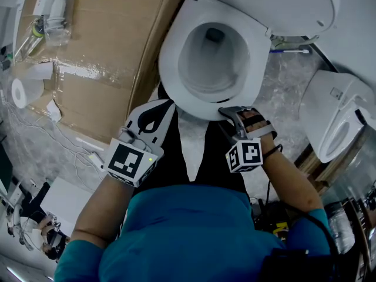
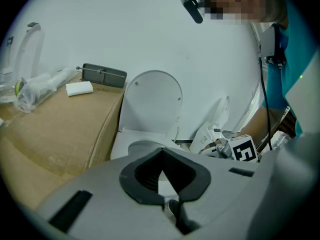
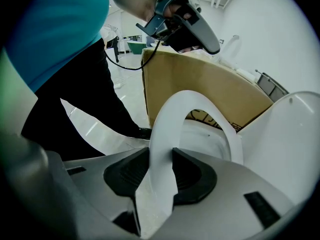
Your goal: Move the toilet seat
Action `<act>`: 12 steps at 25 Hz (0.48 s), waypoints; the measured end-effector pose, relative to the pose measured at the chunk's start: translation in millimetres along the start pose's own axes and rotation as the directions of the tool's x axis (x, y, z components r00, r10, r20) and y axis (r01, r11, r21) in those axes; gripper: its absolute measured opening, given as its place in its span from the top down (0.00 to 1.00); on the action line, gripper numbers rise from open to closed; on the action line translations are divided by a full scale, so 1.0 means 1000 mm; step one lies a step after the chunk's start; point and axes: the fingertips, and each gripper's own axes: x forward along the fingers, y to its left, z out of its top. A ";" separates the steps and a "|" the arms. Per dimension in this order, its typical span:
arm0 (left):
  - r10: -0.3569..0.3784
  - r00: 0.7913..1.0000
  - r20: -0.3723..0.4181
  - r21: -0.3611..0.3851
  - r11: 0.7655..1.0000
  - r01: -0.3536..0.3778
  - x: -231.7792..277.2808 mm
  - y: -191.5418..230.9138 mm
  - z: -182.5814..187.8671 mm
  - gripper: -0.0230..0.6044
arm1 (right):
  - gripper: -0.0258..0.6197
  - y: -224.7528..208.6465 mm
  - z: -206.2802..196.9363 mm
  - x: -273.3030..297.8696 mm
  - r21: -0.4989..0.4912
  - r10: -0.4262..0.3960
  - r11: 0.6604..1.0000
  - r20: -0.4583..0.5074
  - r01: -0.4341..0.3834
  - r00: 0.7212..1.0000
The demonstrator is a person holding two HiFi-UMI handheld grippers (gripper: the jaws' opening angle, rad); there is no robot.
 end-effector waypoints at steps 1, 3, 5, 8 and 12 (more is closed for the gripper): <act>-0.004 1.000 0.005 0.000 1.000 0.004 0.000 -0.001 0.001 0.96 | 0.74 0.000 0.000 -0.001 0.008 -0.007 1.000 0.004 0.007 1.000; -0.012 1.000 0.009 0.003 1.000 0.012 -0.001 -0.002 0.003 0.96 | 0.74 -0.002 0.001 -0.006 0.019 -0.016 1.000 0.010 0.016 1.000; -0.015 1.000 0.008 0.008 1.000 0.015 -0.002 -0.003 0.005 0.96 | 0.75 -0.005 0.002 -0.010 0.022 -0.025 0.999 0.016 0.025 1.000; -0.012 1.000 0.009 0.015 1.000 0.012 -0.003 -0.003 0.010 0.96 | 0.76 -0.009 0.005 -0.017 0.025 -0.039 0.999 0.024 0.038 0.999; -0.016 1.000 0.016 0.024 1.000 0.015 -0.005 -0.005 0.015 0.96 | 0.77 -0.013 0.006 -0.026 0.032 -0.058 0.998 0.028 0.057 0.998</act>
